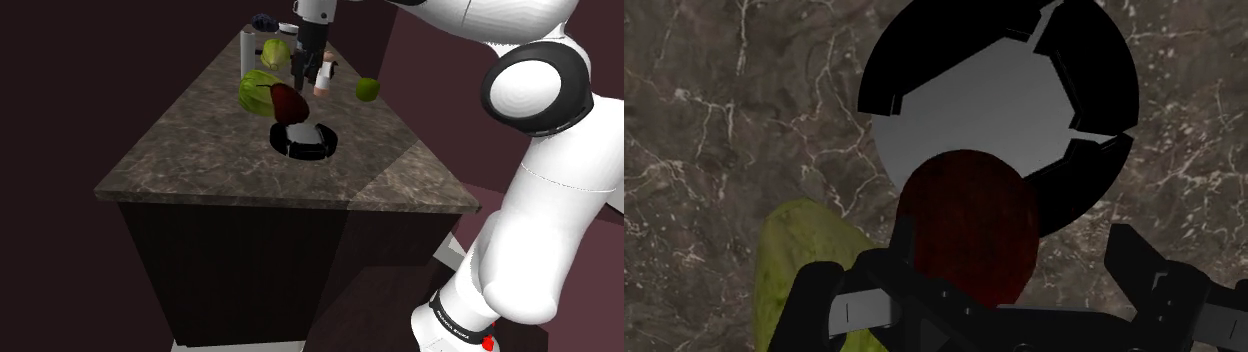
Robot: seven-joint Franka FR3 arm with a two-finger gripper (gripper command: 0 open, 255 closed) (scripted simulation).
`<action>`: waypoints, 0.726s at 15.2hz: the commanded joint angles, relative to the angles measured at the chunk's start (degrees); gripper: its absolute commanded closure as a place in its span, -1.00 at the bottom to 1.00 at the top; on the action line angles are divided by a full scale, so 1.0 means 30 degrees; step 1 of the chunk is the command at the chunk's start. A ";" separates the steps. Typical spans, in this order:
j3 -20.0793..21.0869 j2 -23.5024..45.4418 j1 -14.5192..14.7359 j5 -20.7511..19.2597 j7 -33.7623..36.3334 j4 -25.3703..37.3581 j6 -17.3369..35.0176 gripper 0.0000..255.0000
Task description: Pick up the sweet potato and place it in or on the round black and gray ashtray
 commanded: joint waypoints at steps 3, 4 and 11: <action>-0.0053 0.1132 -0.0222 0.0279 -0.0070 0.3848 -0.2744 -1.00; -0.0051 0.1132 -0.0223 0.0279 -0.0069 0.3849 -0.2744 -1.00; -0.0050 0.1132 -0.0224 0.0279 -0.0069 0.3849 -0.2744 -1.00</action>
